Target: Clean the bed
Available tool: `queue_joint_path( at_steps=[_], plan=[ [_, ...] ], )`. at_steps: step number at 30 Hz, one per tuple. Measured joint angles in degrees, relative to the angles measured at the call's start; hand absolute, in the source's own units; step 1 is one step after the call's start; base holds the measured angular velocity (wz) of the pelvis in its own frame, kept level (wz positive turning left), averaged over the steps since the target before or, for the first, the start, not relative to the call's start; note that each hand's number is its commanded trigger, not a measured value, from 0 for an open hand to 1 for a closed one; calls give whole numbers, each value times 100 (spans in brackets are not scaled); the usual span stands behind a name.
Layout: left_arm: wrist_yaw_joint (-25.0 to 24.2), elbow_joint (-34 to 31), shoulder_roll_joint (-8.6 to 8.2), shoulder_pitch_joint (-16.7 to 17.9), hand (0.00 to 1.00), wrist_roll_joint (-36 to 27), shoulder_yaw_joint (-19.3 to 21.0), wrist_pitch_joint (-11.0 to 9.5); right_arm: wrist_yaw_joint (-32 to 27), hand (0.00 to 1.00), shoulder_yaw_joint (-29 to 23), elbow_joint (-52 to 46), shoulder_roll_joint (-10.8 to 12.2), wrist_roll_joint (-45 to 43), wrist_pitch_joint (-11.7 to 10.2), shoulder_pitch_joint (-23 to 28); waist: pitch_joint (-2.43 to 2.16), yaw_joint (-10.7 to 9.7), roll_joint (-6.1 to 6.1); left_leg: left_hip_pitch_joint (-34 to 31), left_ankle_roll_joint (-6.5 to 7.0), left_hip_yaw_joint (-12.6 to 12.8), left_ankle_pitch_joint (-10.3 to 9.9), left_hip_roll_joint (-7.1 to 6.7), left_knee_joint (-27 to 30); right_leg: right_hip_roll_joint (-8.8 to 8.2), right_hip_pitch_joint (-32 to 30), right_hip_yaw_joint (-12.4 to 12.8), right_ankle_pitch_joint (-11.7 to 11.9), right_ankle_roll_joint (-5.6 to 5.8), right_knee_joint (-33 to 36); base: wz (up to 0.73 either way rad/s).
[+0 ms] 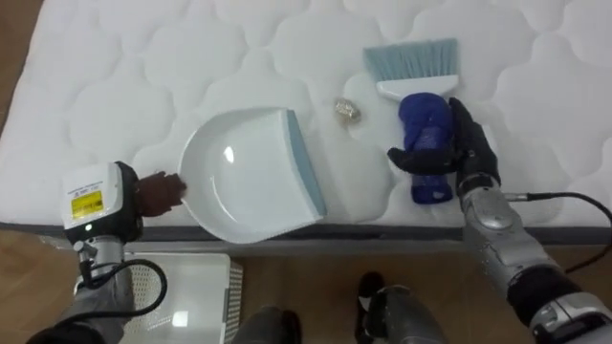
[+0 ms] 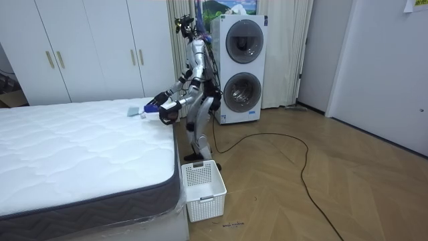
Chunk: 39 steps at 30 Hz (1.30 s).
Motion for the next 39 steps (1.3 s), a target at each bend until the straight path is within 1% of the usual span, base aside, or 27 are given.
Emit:
queue_joint_path(
  at_steps=[2, 4, 9, 11, 14, 15, 16, 17, 20, 23, 24, 26, 27, 29, 32, 34, 36, 37, 38, 39],
  plan=[
    [0, 0, -54, -20, 100, -33, 0, -26, 0, 0, -11, 0, 30, 0, 0, -10, 0, 0, 0, -9, 10, 2, -6, -2, 0, -2, -6, 4, 4, 6, -6, 0],
    [1, 0, -86, -59, 100, -82, 1, -59, 0, 0, -20, 0, 39, 0, 0, -48, 0, 1, -9, -27, 22, 20, -12, -4, 1, 5, -39, 32, 31, -23, -6, -4],
    [1, 24, -138, -116, 100, -207, -5, -117, 0, 0, -42, -2, 62, 0, 0, -64, 0, -8, -9, -48, 31, 22, -14, -6, -7, 12, -62, 32, 43, -26, -28, 0],
    [-14, 30, -146, -115, 100, -314, -11, -110, -4, 0, -42, -2, 65, -27, 4, -64, 0, -7, -9, -49, 36, 24, -13, -7, -13, 11, -64, 33, 42, -24, -27, 0],
    [-44, 28, -167, -116, 100, -405, -11, -18, -34, 0, -40, -2, 84, -328, 21, -68, 0, -7, -9, -64, 36, 23, -13, -8, -20, 10, -81, 31, 41, -24, -31, 0],
    [-61, 28, -170, -115, 100, -410, -11, -3, -81, 53, -40, 0, 101, -480, 27, -68, 0, -6, -9, -74, 32, 21, -15, -2, -20, 16, -86, 27, 42, -24, -40, 0],
    [-76, 28, -170, -115, 100, -411, -11, 14, -94, 87, -40, 0, 111, -528, 38, -68, 0, -5, -8, -79, 31, 16, -15, 3, -19, 20, -86, 21, 43, -25, -49, 0],
    [-126, 28, -169, -120, 100, -442, -11, 26, -140, 100, -40, 0, 127, -704, 69, -69, 0, -4, -6, -86, 30, 9, -15, 13, -17, 13, -83, 10, 49, -32, -63, 0],
    [-277, 29, -181, -125, 100, -442, -13, 94, -203, 100, -46, 13, 134, -1084, 151, -79, 4, -2, 1, -93, 33, 6, -15, 33, 17, 14, -82, 9, 52, -37, -58, 0],
    [-340, 18, -203, -140, 100, -435, -18, 158, -272, 100, -86, 281, 114, -1438, 181, -208, 14, 1, 19, -102, 35, 10, -24, 44, 21, 22, -83, 6, 54, -28, -74, 0],
    [-350, 11, -203, -141, 100, -437, -21, 204, -327, 100, -86, 385, 103, -1621, 204, -268, 15, 8, 27, -118, 35, 28, -33, 83, 22, 40, -83, -10, 60, -19, -104, 0],
    [-379, 7, -205, -162, 100, -437, -24, 288, -396, 100, -86, 389, 60, -1851, 224, -281, 14, 7, 32, -153, 29, 17, -33, 93, 22, 43, -104, -33, 62, -20, -115, 2],
    [-380, 7, -206, -168, 100, -441, -34, 326, -417, 100, -85, 407, 42, -1983, 256, -286, 12, 5, 48, -176, 36, 8, -27, 92, 22, 43, -118, -41, 75, -44, -115, 3],
    [-379, 10, -213, -197, 100, -444, -36, 368, -506, 100, -85, 453, 19, -2095, 256, -304, 19, 6, 73, -196, 50, 2, -19, 84, 22, 35, -140, -46, 75, -46, -106, 2],
    [-379, 21, -224, -239, 100, -457, -36, 398, -635, 100, -82, 649, 22, -2272, 234, -332, 26, 4, 109, -171, 54, -71, -16, 73, 24, 18, -70, -117, 71, -51, -120, 10],
    [-380, 22, -231, -235, 100, -547, -37, 409, -719, 100, -85, 748, 17, -2319, 240, -346, 26, 5, 108, -143, 54, -89, -16, 57, 15, 10, -35, -131, 61, -39, -124, 6],
    [-389, 32, -275, -234, 100, -665, -36, 498, -843, 100, -105, 839, 23, -2494, 247, -329, 28, -5, 106, -67, 59, -111, -15, -4, -28, -12, 24, -131, 25, -5, -114, 7],
    [-388, 32, -276, -236, 100, -677, -34, 508, -860, 100, -129, 850, 26, -2537, 248, -310, 28, -10, 106, -55, 61, -119, -15, -17, -36, -24, 36, -131, 8, 5, -113, 12],
    [-387, 32, -276, -239, 100, -729, -34, 515, -905, 100, -140, 869, 20, -2674, 248, -267, 29, -64, 104, -49, 88, -118, 0, -41, -55, -86, 45, -141, -9, 20, -94, 17],
    [-388, 33, -279, -238, 100, -887, -40, 519, -927, 100, -140, 877, 15, -2731, 248, -275, 36, -122, 95, -47, 115, -120, 20, -75, -83, -105, 43, -137, -21, 33, -79, 15]
  ],
)
